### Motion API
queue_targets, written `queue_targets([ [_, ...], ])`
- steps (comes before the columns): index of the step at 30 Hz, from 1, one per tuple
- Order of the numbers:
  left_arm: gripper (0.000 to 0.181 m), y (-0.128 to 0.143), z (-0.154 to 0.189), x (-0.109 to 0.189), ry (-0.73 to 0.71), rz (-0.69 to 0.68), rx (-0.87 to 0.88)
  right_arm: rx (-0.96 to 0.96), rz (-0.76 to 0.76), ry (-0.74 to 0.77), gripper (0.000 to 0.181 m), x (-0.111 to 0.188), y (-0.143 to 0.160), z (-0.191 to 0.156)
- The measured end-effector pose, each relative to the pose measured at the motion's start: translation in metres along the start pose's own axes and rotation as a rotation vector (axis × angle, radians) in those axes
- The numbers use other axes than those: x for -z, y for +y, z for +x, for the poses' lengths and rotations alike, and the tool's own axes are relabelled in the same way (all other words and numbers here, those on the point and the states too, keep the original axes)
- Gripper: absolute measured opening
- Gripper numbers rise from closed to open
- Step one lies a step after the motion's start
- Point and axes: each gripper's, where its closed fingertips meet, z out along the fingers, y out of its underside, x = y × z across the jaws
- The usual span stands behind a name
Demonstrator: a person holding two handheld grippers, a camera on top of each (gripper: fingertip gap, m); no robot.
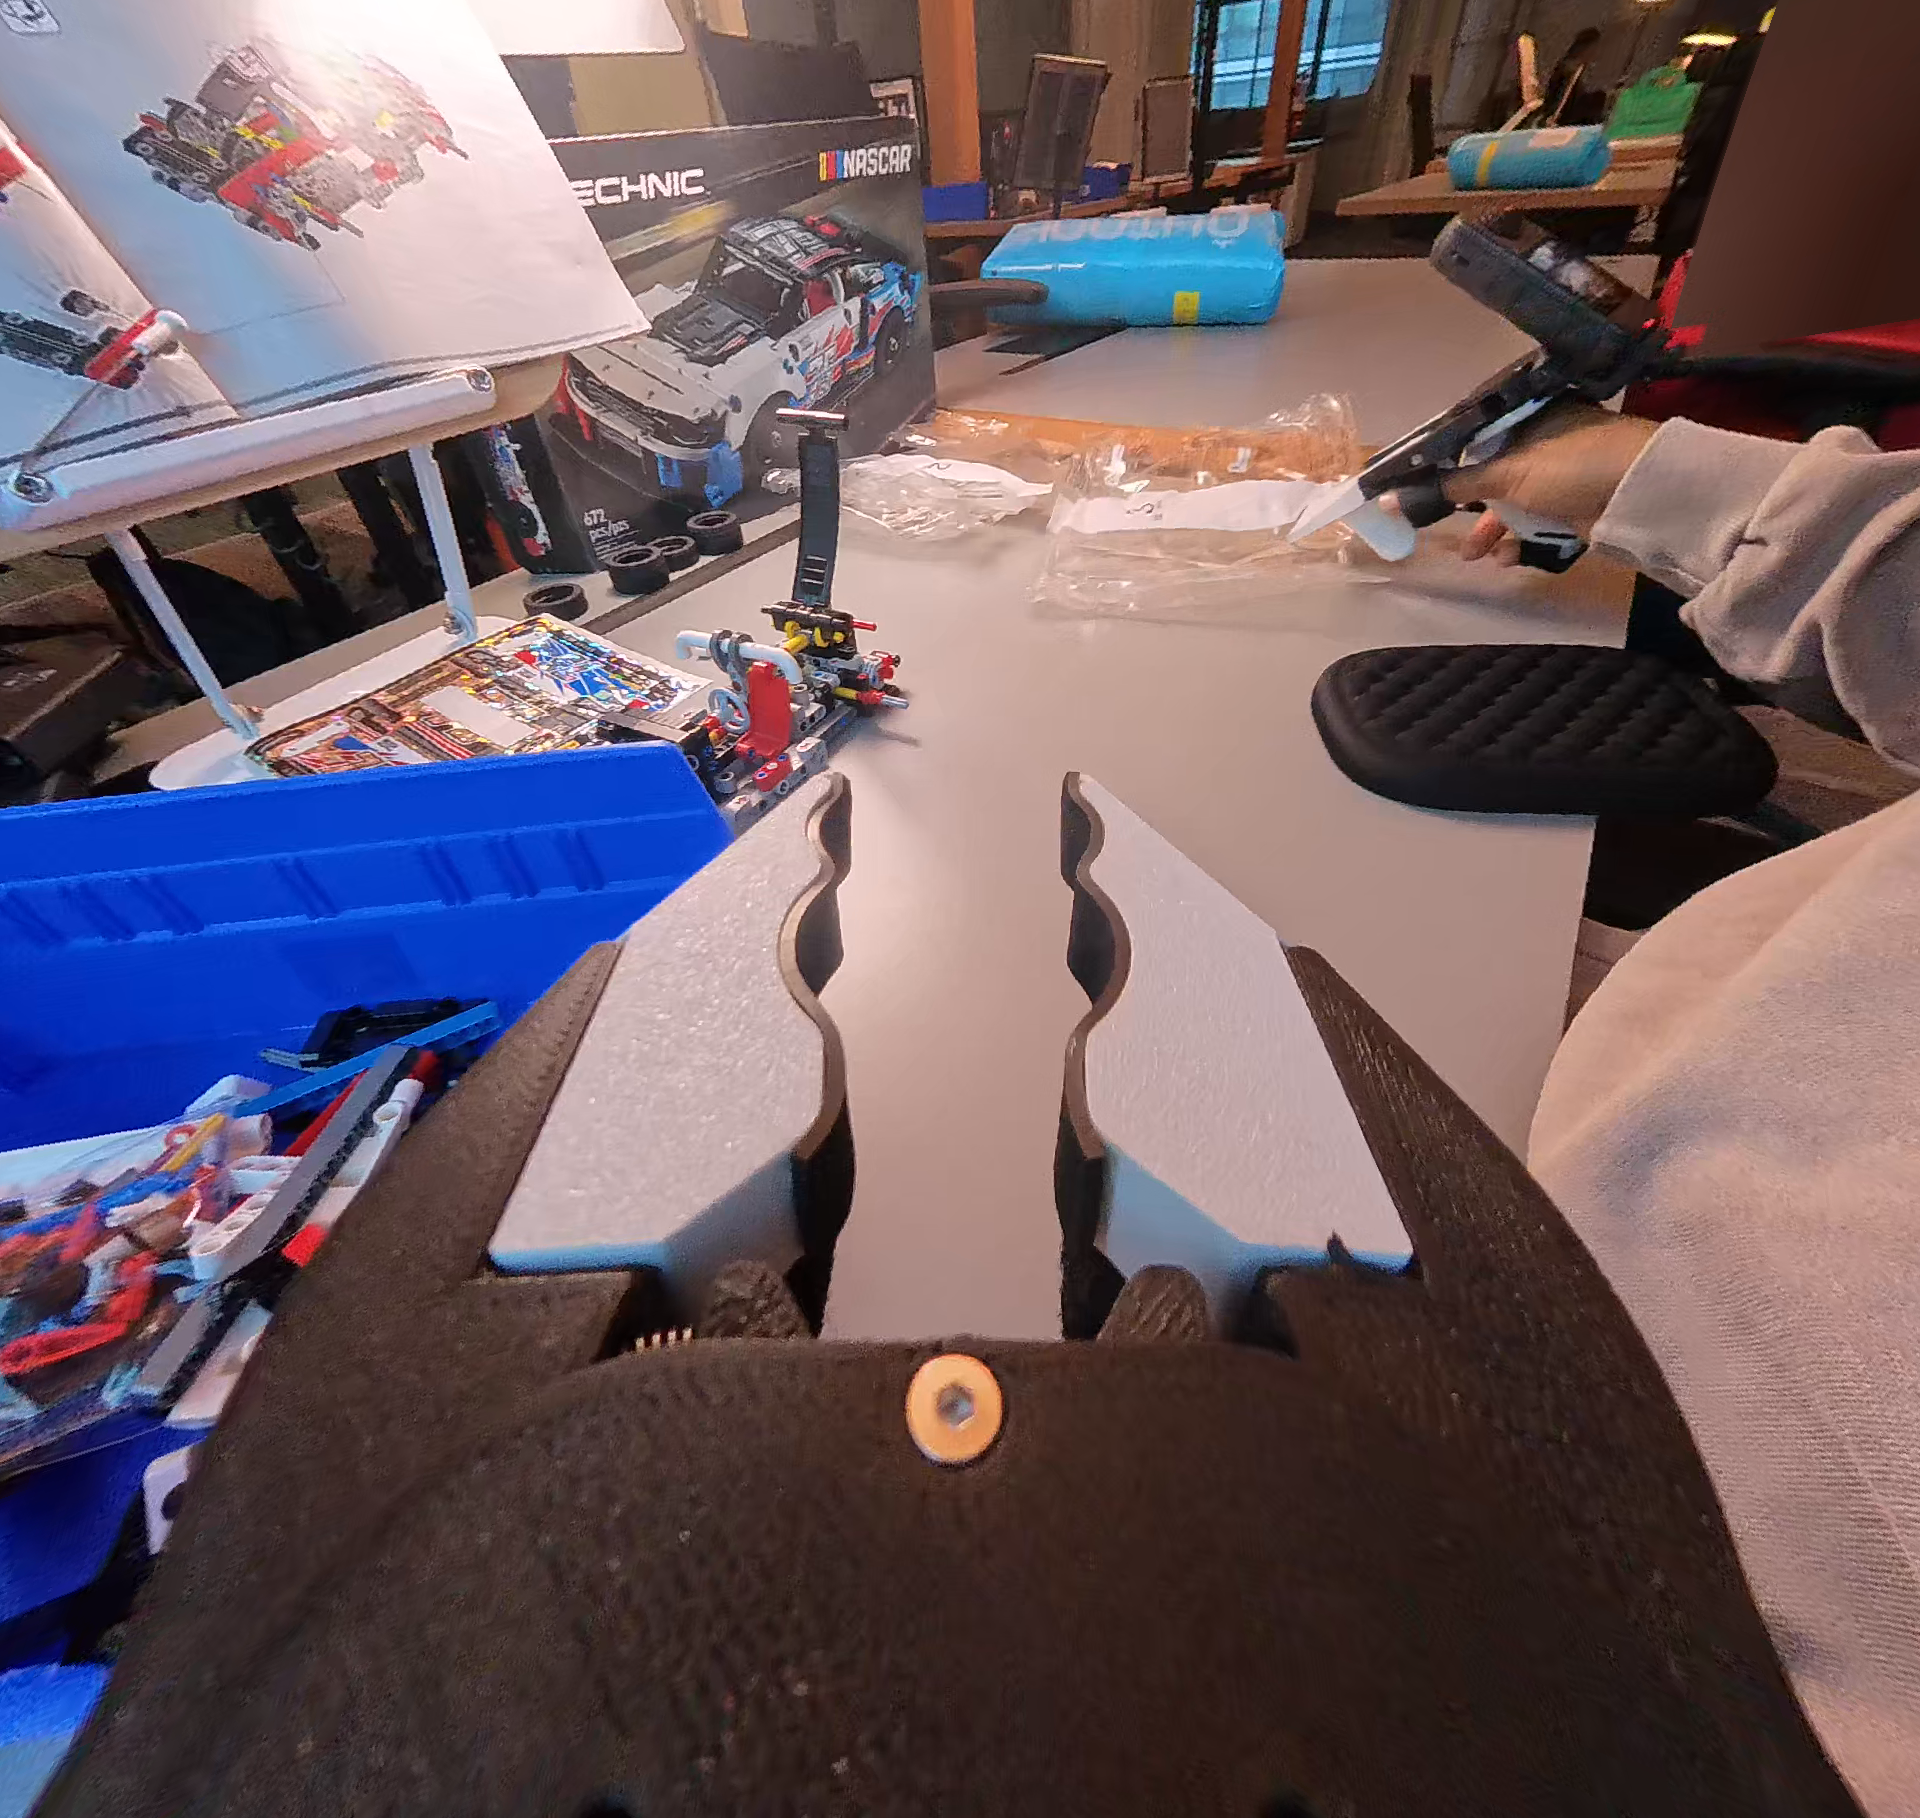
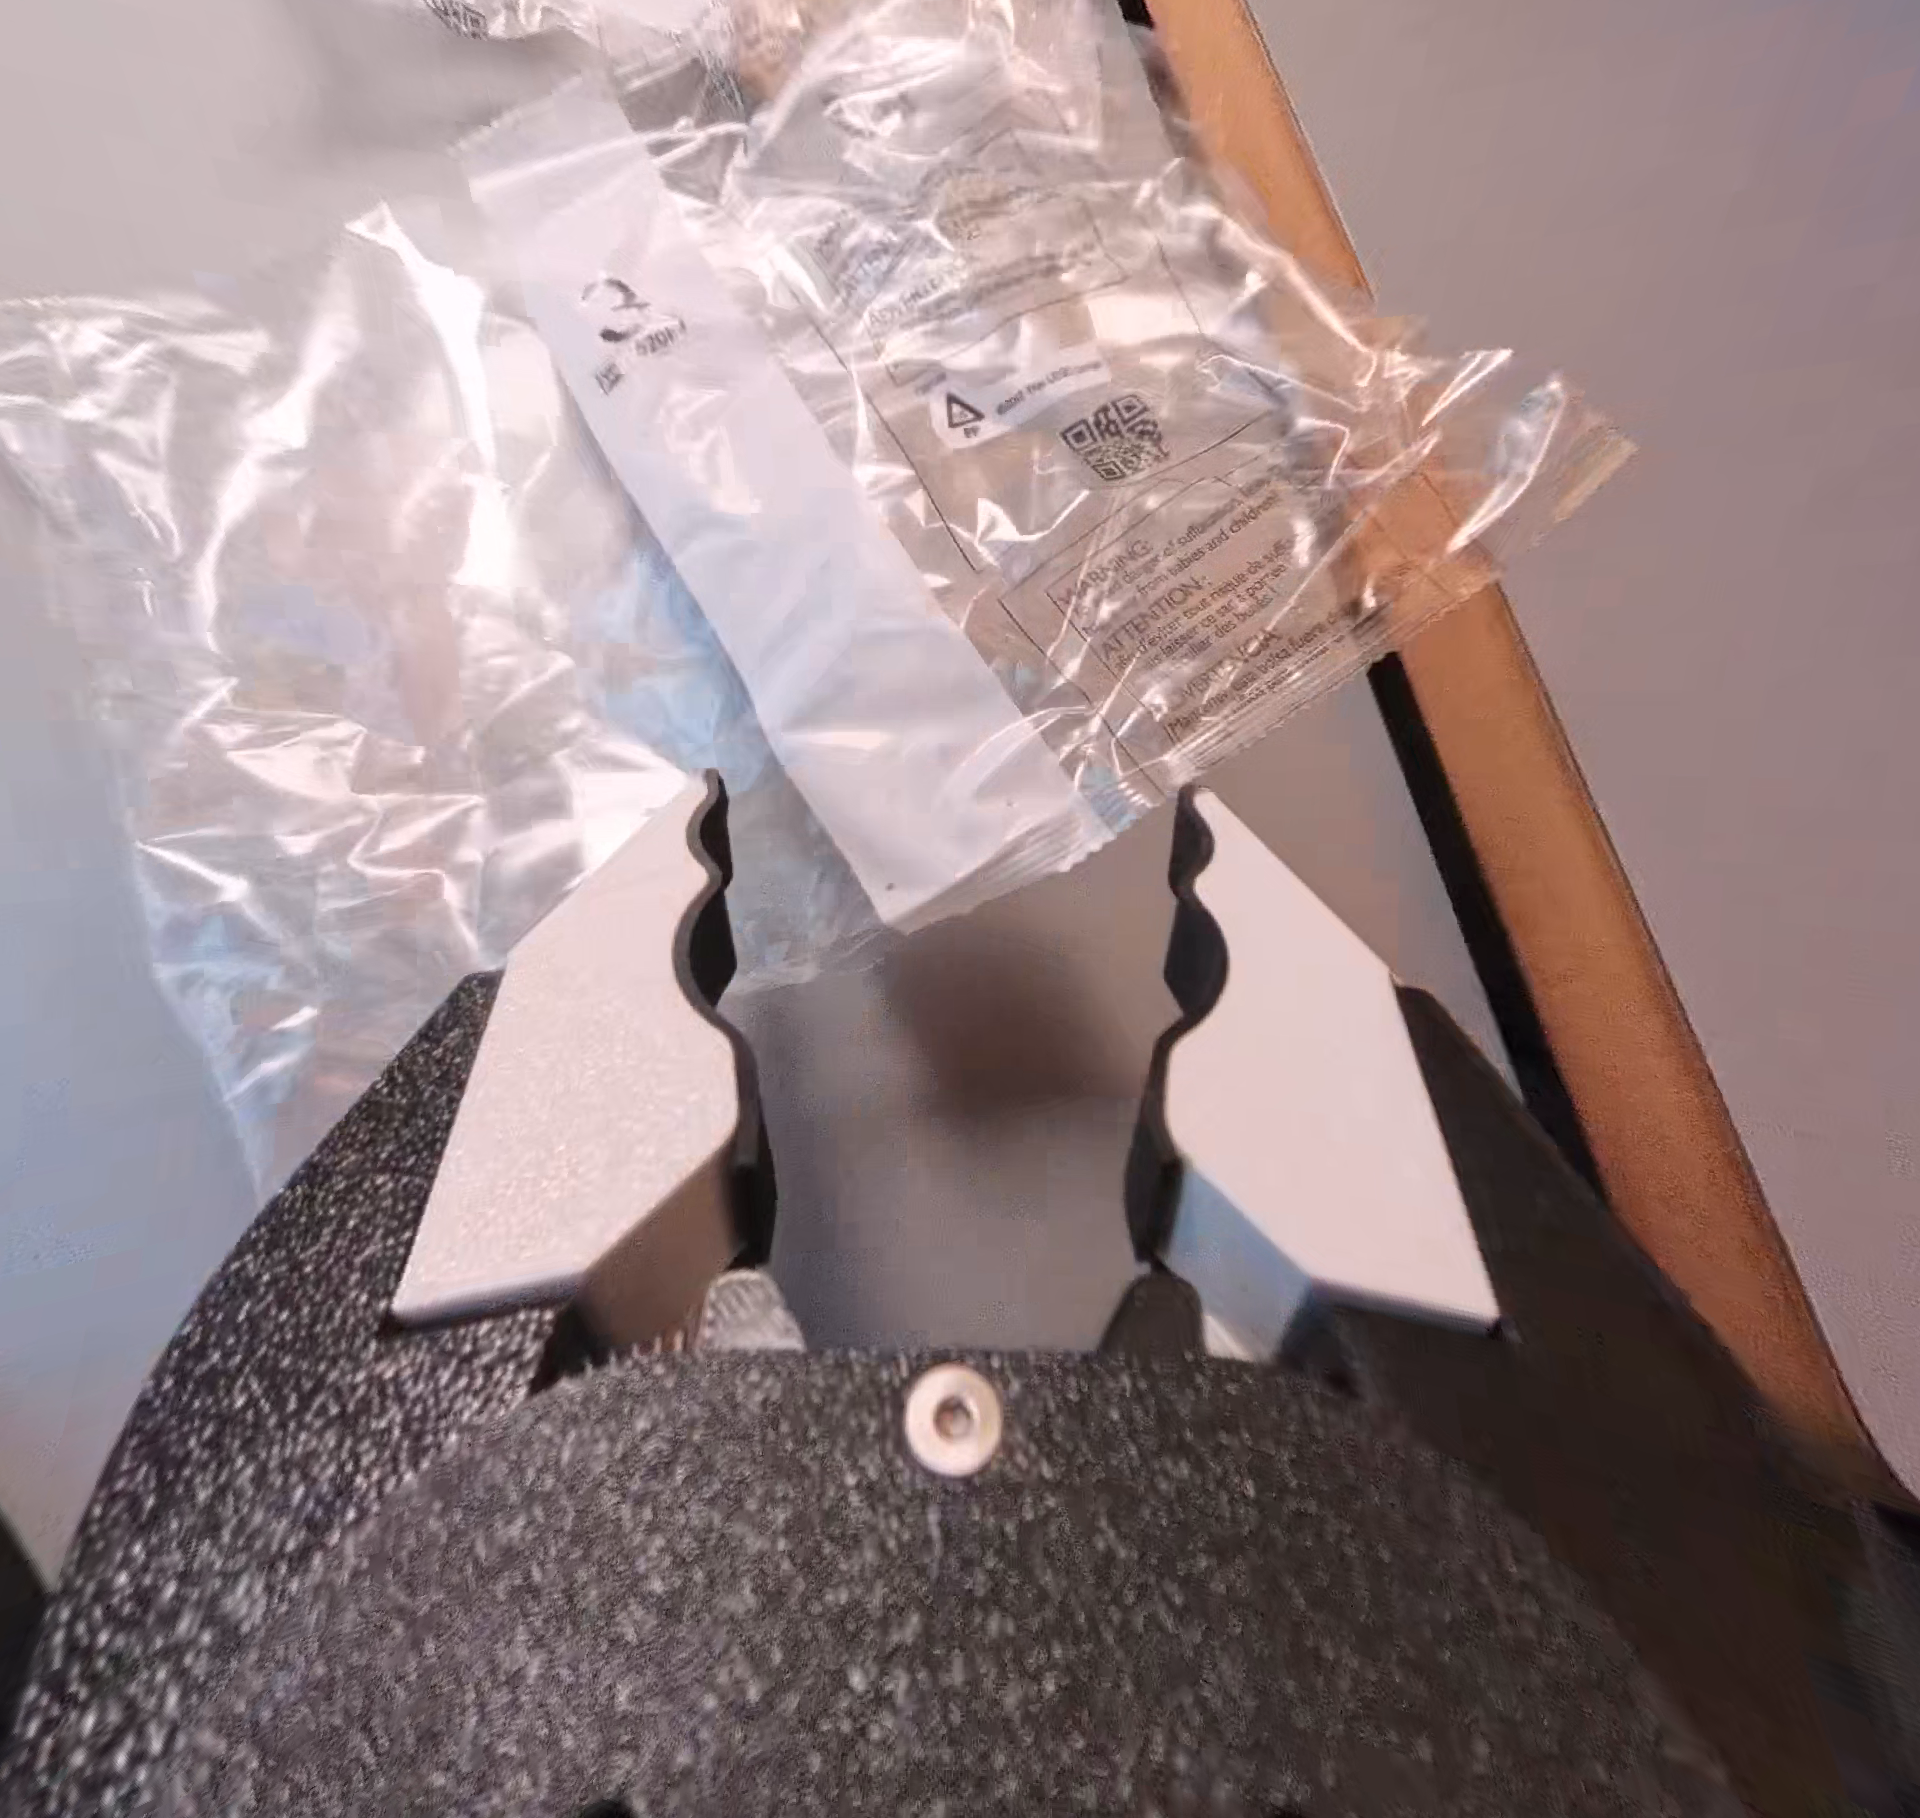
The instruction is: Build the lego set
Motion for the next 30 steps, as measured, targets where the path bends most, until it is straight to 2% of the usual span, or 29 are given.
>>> queue_targets([
  [3,0.039,-0.003,-0.011,0.008,-0.039,-0.001,0.004,-0.052,-0.030,-0.077,0.094,0.007,0.006,-0.008],
  [7,0.038,-0.011,-0.034,0.022,-0.112,-0.002,0.014,-0.025,0.100,0.011,0.098,0.030,-0.012,0.015],
  [9,0.038,-0.013,-0.050,0.030,-0.159,-0.013,0.015,-0.009,0.207,-0.019,0.093,0.046,-0.033,0.010],
  [11,0.038,-0.011,-0.071,0.038,-0.220,-0.060,0.000,0.044,0.314,-0.145,0.082,0.063,-0.057,-0.019],
  [12,0.037,-0.009,-0.085,0.042,-0.259,-0.102,-0.021,0.082,0.357,-0.235,0.070,0.072,-0.068,-0.040],
  [13,0.037,-0.006,-0.100,0.047,-0.295,-0.150,-0.045,0.129,0.400,-0.333,0.050,0.083,-0.078,-0.064],
  [14,0.037,-0.004,-0.116,0.051,-0.318,-0.198,-0.064,0.179,0.455,-0.416,0.012,0.096,-0.089,-0.086],
  [15,0.036,-0.003,-0.131,0.054,-0.327,-0.245,-0.075,0.231,0.541,-0.474,0.000,0.109,-0.102,-0.108],
  [17,0.035,0.003,-0.162,0.055,-0.324,-0.341,-0.074,0.359,0.661,-0.571,0.000,0.129,-0.118,-0.152],
  [20,0.036,0.027,-0.198,0.047,-0.228,-0.532,-0.027,0.505,0.690,-0.686,0.000,0.133,-0.119,-0.217],
  [22,0.041,0.055,-0.221,0.040,-0.158,-0.717,-0.005,0.544,0.678,-0.770,0.011,0.128,-0.112,-0.255],
  [24,0.048,0.087,-0.247,0.039,-0.131,-0.921,0.022,0.547,0.661,-0.835,0.013,0.122,-0.105,-0.286],
  [28,0.074,0.136,-0.272,0.046,-0.061,-1.230,0.200,0.552,0.692,-0.885,0.010,0.113,-0.089,-0.316],
  [30,0.070,0.150,-0.269,0.048,0.003,-1.309,0.260,0.542,0.694,-0.898,0.006,0.109,-0.081,-0.317],
])
